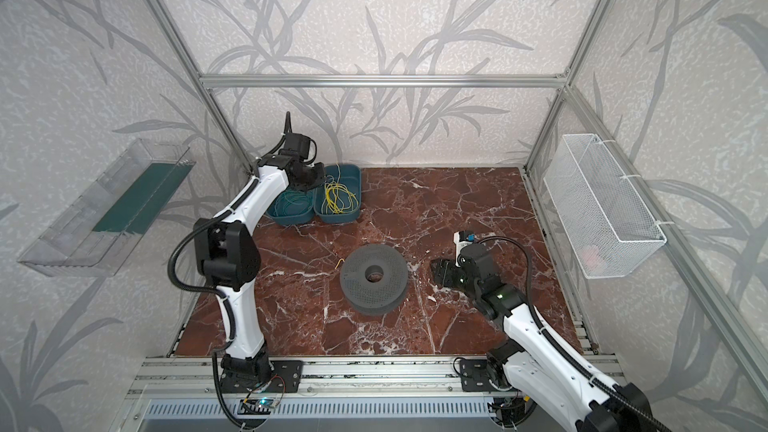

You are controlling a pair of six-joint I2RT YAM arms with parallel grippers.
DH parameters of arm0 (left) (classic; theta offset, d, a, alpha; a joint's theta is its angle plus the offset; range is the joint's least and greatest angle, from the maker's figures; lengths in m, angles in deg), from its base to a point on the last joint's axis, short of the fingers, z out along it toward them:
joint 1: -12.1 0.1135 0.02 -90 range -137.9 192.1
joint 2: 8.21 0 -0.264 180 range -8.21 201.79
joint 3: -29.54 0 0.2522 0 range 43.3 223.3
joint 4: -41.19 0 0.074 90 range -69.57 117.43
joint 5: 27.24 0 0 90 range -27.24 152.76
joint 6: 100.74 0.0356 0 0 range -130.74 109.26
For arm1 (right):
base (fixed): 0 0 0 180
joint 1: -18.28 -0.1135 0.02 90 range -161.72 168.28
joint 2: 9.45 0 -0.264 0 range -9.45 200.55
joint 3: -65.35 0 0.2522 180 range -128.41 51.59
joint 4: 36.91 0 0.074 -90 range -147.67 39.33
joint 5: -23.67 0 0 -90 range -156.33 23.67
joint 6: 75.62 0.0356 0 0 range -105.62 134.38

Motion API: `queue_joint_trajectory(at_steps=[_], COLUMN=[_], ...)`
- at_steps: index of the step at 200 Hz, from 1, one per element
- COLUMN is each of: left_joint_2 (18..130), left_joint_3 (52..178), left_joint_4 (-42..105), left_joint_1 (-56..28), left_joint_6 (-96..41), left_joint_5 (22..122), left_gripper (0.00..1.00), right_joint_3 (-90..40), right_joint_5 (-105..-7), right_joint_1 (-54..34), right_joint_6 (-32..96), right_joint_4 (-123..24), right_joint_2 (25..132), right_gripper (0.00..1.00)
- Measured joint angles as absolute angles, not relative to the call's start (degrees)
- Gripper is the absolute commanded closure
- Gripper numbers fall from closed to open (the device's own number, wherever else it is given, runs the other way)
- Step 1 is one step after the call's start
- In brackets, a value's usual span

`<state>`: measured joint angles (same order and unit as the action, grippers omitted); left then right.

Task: Wrap the cables
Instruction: 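Reach the left gripper into the tub of yellow cable while the right gripper withdraws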

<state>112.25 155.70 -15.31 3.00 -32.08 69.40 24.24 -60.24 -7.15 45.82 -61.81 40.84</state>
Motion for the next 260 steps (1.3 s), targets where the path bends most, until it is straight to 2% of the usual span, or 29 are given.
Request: queue_joint_trajectory(at_steps=[68,148,205,228,260], left_joint_2=[125.93,128.99,130.5,131.94,132.84], left_joint_3=[168.42,169.23,169.97,169.97,169.95], left_joint_4=[-23.09,-23.46,-21.71,-21.01,-20.47], left_joint_1=[1.08,0.49,0.46,0.46,0.46], left_joint_6=[-26.77,-26.66,-26.0,-25.65,-25.39], left_joint_5=[65.55,56.35,55.36,55.91,56.0], left_gripper=[0.8,0.72,0.73,0.78,0.94], right_joint_3=[24.43,25.0,25.0,25.0,25.0], right_joint_5=[-58.28,-58.3,-58.3,-58.34,-58.34], right_joint_1=[-7.15,-7.15,-7.15,-7.15,-7.15], right_joint_6=[45.84,45.73,45.58,45.52,45.34], right_joint_4=[-57.5,-55.97,-55.17,-55.19,-55.21], right_joint_2=[44.25,47.41,48.49,48.46,48.46], right_gripper=[0.28,0.27,0.27,0.27,0.27])
